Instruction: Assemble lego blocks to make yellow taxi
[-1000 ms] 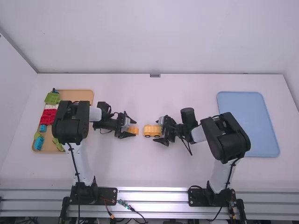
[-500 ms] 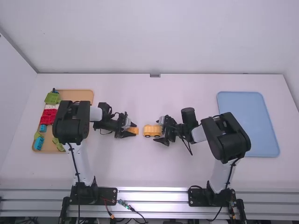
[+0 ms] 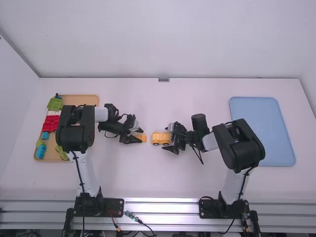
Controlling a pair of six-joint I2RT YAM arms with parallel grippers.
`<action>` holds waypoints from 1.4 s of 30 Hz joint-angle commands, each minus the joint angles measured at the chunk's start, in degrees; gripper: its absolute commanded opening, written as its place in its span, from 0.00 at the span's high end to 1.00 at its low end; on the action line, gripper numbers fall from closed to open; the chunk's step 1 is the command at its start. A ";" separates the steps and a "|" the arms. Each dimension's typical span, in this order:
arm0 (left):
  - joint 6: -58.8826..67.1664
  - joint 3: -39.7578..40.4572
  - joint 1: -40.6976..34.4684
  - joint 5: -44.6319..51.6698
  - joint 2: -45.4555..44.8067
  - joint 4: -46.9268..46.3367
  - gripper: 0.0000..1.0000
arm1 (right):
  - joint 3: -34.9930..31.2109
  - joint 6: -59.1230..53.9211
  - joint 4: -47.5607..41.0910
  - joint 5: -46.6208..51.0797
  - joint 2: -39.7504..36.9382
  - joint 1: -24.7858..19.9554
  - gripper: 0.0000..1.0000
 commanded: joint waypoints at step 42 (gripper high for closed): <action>-0.20 -0.80 -0.48 -0.07 -1.65 0.76 0.83 | 1.03 2.23 -0.15 4.55 1.33 0.66 0.01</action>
